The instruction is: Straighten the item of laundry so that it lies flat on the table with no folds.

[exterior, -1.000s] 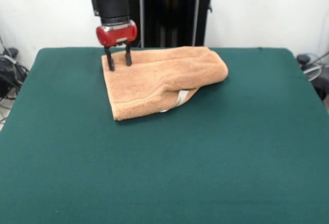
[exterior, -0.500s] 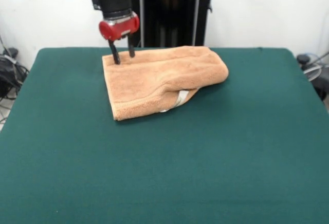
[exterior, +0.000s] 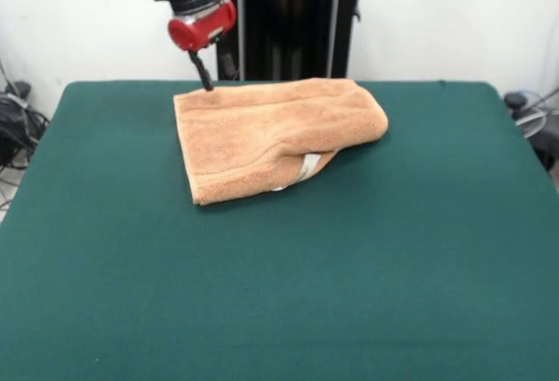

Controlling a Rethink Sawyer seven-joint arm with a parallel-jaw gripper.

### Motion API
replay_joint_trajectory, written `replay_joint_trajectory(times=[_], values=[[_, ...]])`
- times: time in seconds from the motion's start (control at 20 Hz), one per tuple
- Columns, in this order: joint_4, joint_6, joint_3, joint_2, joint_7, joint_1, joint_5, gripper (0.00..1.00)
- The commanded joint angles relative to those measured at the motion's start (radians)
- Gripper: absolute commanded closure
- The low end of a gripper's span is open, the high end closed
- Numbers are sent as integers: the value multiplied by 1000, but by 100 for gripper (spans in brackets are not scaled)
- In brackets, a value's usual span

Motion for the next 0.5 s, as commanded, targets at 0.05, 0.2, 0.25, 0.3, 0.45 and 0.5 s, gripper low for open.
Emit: replay_joint_trajectory(times=[0.05,0.2,0.25,0.3,0.45,0.5], values=[[-87,153,173,-1,95,89,1,0],[-72,202,174,0,113,122,5,0],[-67,215,172,-4,99,129,11,0],[-61,232,177,-9,81,130,29,0],[-40,282,182,-15,-33,121,105,0],[-28,288,185,-17,-95,111,149,0]])
